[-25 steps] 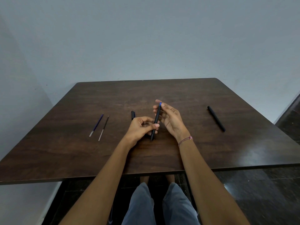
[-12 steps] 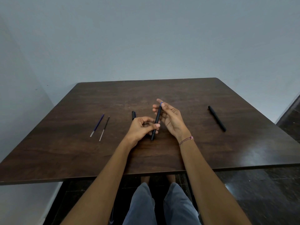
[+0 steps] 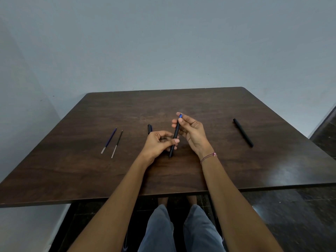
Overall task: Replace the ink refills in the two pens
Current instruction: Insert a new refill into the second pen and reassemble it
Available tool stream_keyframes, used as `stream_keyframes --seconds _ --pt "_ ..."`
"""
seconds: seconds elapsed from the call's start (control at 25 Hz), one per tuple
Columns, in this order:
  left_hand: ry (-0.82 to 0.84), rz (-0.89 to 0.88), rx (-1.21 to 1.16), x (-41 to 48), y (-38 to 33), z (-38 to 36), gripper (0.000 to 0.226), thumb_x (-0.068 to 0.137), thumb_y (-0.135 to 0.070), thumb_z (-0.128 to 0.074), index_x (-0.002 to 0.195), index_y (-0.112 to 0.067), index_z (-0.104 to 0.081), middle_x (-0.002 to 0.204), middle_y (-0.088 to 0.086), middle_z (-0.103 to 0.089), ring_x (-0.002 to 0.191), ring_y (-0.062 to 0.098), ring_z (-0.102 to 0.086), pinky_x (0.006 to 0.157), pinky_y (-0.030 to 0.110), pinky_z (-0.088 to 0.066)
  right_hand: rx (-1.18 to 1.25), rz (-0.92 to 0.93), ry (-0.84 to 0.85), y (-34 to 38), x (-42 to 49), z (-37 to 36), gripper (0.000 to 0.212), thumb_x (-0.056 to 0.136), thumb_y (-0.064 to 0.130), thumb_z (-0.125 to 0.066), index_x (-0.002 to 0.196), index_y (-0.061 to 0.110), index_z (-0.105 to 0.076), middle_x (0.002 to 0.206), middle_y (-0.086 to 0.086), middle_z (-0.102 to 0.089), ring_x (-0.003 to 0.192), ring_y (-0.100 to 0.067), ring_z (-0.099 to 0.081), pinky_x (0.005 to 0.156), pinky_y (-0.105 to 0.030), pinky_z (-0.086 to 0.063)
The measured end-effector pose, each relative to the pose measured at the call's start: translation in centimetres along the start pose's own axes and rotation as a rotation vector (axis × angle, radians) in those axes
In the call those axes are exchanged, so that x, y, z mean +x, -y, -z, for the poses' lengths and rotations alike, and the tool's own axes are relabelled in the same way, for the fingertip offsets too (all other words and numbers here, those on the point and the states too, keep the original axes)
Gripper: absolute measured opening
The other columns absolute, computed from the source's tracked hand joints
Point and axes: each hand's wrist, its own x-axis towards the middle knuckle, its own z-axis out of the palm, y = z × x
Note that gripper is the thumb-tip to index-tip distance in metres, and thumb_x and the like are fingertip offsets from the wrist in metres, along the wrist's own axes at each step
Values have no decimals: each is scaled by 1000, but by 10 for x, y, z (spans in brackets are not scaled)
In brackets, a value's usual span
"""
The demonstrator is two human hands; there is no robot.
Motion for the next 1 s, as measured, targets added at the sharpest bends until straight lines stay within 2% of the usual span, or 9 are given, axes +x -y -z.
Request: stream_keyframes --seconds 0.32,0.44,0.52,0.64,0.72,0.88,1.0 --pt "21 4 -23 0 1 0 14 78 -8 -74 90 -14 -72 81 -1 -76 67 17 -72 55 18 -53 -23 44 -50 1 -1 -3 19 84 3 -66 100 14 -68 78 -2 -75 74 -12 -72 65 -20 -55" --pt "-16 -7 -39 1 2 1 12 78 -9 -75 89 -12 -72 76 1 -75 66 17 -72 55 18 -53 -54 34 1 0 -1 -5 16 90 12 -61 105 15 -67 84 -5 -75 78 -16 -72 68 -24 -57" --pt "-78 -17 -67 2 3 2 9 79 -12 -74 88 -12 -71 73 4 -74 66 17 -71 56 20 -54 -113 12 69 -5 -2 -7 18 95 21 -55 109 15 -65 94 -8 -75 86 -19 -72 73 -28 -58" --pt "-197 -24 -101 4 5 1 13 78 -12 -74 91 -9 -70 75 4 -74 69 18 -71 62 25 -56 -197 -19 80 -11 -1 -8 18 95 18 -56 111 16 -65 101 -10 -72 93 -20 -70 77 -28 -58" --pt "-314 -36 -125 6 6 3 17 78 -11 -75 93 -5 -70 79 4 -74 71 18 -72 65 26 -57 -255 -18 67 -13 1 -7 20 95 15 -56 114 14 -64 99 -9 -71 90 -17 -69 75 -25 -58" --pt "-565 -40 -159 10 10 10 16 79 -14 -75 92 -7 -70 71 0 -73 67 11 -71 60 18 -53 -335 -25 46 -17 2 -7 21 95 14 -56 114 9 -63 90 -7 -71 79 -10 -68 71 -19 -55" --pt "-677 -28 -164 13 11 12 18 80 -16 -74 93 -6 -69 73 5 -71 67 12 -69 66 22 -54 -427 -41 2 -21 7 -8 23 96 12 -55 115 4 -63 87 -6 -71 75 -7 -67 69 -16 -54"
